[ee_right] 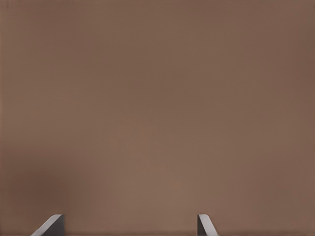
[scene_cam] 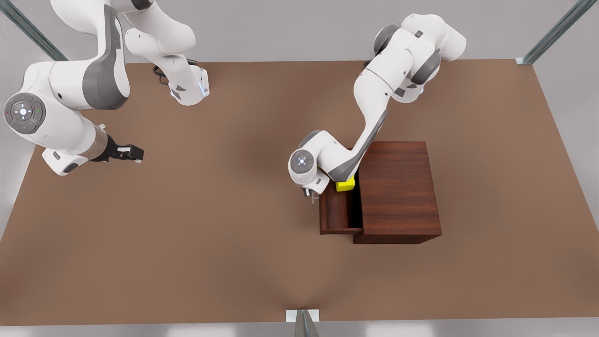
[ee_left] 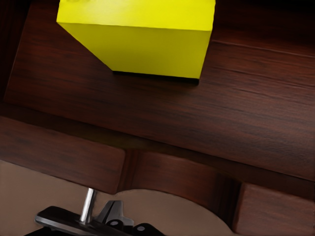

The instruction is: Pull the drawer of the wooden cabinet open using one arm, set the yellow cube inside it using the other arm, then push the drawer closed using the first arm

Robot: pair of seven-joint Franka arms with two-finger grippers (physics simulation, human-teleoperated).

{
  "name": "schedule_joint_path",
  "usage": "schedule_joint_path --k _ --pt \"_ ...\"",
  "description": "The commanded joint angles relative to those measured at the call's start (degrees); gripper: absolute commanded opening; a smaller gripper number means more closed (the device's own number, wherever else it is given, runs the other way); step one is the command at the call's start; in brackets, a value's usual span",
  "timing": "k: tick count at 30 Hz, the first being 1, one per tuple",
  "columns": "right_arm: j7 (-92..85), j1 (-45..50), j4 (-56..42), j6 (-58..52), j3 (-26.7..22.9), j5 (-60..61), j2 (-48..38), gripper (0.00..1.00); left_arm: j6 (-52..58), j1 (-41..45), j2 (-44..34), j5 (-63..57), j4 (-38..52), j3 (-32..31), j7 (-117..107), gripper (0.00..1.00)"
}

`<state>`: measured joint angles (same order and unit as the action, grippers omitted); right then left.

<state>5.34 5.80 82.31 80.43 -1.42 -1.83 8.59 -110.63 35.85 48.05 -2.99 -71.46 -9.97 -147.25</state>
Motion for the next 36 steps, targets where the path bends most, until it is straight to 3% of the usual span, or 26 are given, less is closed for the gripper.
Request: schedule_joint_path --k 1,21,36 --pt "2.2 0.0 0.0 0.0 0.0 0.2 0.0 1.00 0.1 -1.4 -0.2 -0.2 -0.4 -1.2 0.3 0.21" --pt "1.4 0.8 -0.3 -0.4 0.0 0.5 0.3 1.00 11.7 -9.2 -3.8 -0.4 -1.4 -2.5 9.2 0.21" --pt "1.4 1.3 -0.4 -0.2 -0.1 -0.5 0.3 1.00 13.7 -12.1 -5.4 -1.3 -3.3 -2.5 10.8 0.21"
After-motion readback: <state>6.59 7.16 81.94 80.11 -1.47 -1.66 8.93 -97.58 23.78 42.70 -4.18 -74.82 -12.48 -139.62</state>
